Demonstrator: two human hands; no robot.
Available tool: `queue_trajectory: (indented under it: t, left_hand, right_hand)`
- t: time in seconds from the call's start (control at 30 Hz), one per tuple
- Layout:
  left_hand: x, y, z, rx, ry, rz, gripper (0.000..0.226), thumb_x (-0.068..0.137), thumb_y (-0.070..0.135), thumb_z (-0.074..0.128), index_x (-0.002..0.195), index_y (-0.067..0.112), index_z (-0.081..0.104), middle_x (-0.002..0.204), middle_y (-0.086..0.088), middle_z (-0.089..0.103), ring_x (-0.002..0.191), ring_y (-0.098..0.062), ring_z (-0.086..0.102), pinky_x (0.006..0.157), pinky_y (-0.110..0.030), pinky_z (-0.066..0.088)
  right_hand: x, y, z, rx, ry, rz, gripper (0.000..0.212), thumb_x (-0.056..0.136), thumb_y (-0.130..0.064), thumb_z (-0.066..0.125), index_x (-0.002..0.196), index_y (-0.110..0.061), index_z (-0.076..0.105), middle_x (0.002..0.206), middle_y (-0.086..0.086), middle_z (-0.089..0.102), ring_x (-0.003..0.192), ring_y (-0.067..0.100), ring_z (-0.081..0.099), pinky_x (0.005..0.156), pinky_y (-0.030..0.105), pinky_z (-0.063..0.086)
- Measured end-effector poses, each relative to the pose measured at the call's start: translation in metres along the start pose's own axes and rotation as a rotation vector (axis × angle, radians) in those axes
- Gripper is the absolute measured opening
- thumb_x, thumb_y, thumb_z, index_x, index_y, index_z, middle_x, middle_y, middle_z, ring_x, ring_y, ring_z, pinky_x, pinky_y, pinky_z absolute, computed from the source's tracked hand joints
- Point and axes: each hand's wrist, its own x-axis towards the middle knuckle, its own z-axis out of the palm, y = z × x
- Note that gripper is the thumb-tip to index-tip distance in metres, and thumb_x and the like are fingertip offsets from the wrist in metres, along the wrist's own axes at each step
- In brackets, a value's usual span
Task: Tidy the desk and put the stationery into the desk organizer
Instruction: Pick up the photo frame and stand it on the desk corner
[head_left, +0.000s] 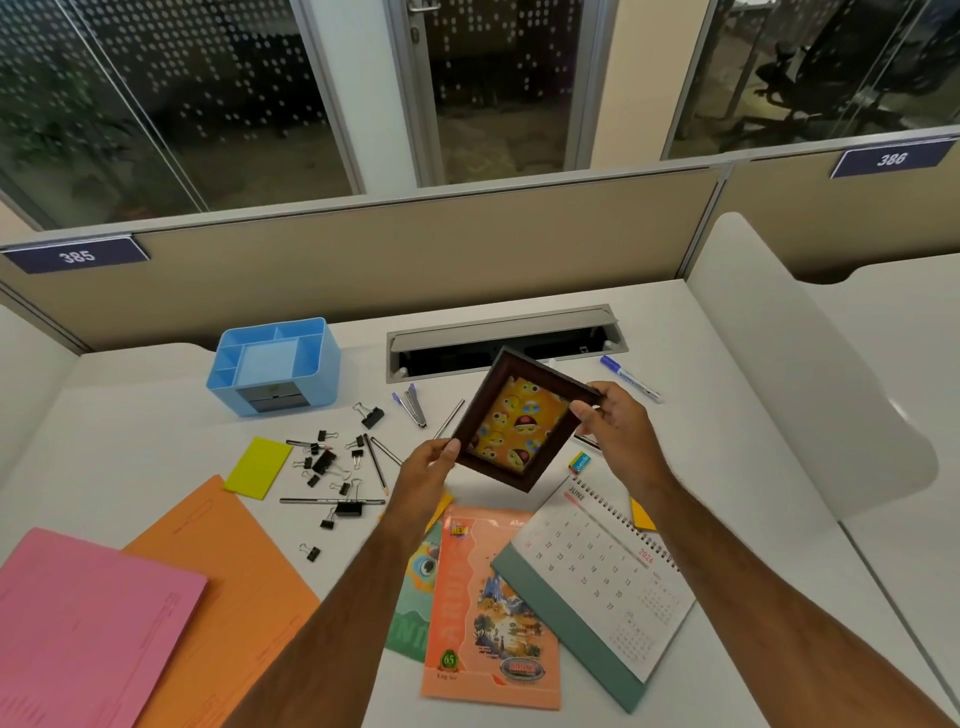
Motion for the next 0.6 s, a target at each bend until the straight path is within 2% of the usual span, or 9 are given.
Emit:
queue_trajectory:
  t: [0.07, 0.13, 0.2, 0.3, 0.37, 0.47, 0.6]
  left_hand:
    - [-0.002, 0.001, 0.001, -0.168, -0.073, -0.064, 0.033, 0.1, 0.043, 0.062, 0.125, 0.021, 0.061, 0.121, -0.001, 0.074, 0.117, -0.019, 0.069, 0.097, -0.042, 0.051]
    - [-0.002, 0.002, 0.005, -0.291, -0.113, -0.093, 0.039, 0.099, 0.034, 0.066, 0.131, 0.015, 0.056, 0.126, -0.007, 0.072, 0.118, -0.027, 0.069, 0.1, -0.046, 0.051]
    - [-0.002, 0.003, 0.009, -0.338, -0.126, -0.081, 0.04, 0.098, 0.027, 0.069, 0.132, 0.012, 0.054, 0.128, -0.011, 0.071, 0.121, -0.032, 0.067, 0.103, -0.048, 0.052]
    - [-0.004, 0.006, 0.018, -0.385, -0.122, -0.073, 0.04, 0.098, 0.015, 0.068, 0.134, 0.008, 0.052, 0.127, -0.013, 0.071, 0.119, -0.032, 0.068, 0.103, -0.051, 0.054]
    - [-0.005, 0.008, 0.023, -0.371, -0.143, -0.075, 0.043, 0.098, 0.01, 0.067, 0.138, 0.012, 0.051, 0.126, -0.011, 0.072, 0.117, -0.03, 0.069, 0.099, -0.053, 0.056]
    - [-0.002, 0.013, 0.022, -0.283, -0.178, -0.067, 0.048, 0.097, 0.009, 0.068, 0.141, 0.017, 0.05, 0.121, -0.011, 0.074, 0.113, -0.029, 0.071, 0.097, -0.055, 0.057]
    - [0.009, 0.026, 0.012, -0.172, -0.164, -0.02, 0.048, 0.101, 0.012, 0.064, 0.145, 0.02, 0.048, 0.118, -0.009, 0.075, 0.11, -0.027, 0.073, 0.094, -0.053, 0.059]
  right_hand:
    - [-0.001, 0.008, 0.001, 0.043, 0.034, 0.056, 0.026, 0.101, -0.031, 0.062, 0.123, -0.018, 0.059, 0.105, 0.001, 0.074, 0.082, 0.013, 0.073, 0.077, 0.027, 0.062]
    - [-0.002, 0.022, 0.003, 0.098, 0.055, 0.107, 0.028, 0.1, -0.034, 0.063, 0.123, -0.018, 0.06, 0.101, 0.001, 0.076, 0.081, 0.013, 0.073, 0.081, 0.033, 0.062]
    - [-0.004, 0.038, 0.006, 0.177, 0.063, 0.157, 0.03, 0.1, -0.037, 0.063, 0.123, -0.018, 0.062, 0.096, 0.003, 0.076, 0.08, 0.013, 0.071, 0.087, 0.039, 0.062]
    - [-0.009, 0.056, 0.011, 0.337, 0.081, 0.263, 0.032, 0.1, -0.034, 0.063, 0.123, -0.012, 0.063, 0.091, 0.007, 0.074, 0.081, 0.02, 0.069, 0.087, 0.04, 0.061]
    - [-0.016, 0.063, 0.015, 0.474, 0.075, 0.321, 0.03, 0.101, -0.029, 0.062, 0.124, -0.008, 0.062, 0.087, 0.011, 0.071, 0.082, 0.025, 0.066, 0.088, 0.042, 0.059]
    - [-0.027, 0.071, 0.019, 0.566, 0.038, 0.389, 0.028, 0.102, -0.027, 0.06, 0.125, -0.011, 0.063, 0.092, 0.01, 0.071, 0.083, 0.02, 0.067, 0.092, 0.04, 0.059]
    - [-0.033, 0.075, 0.019, 0.441, -0.03, 0.419, 0.028, 0.097, -0.027, 0.068, 0.123, -0.016, 0.066, 0.106, 0.008, 0.076, 0.094, 0.019, 0.073, 0.086, 0.035, 0.061]
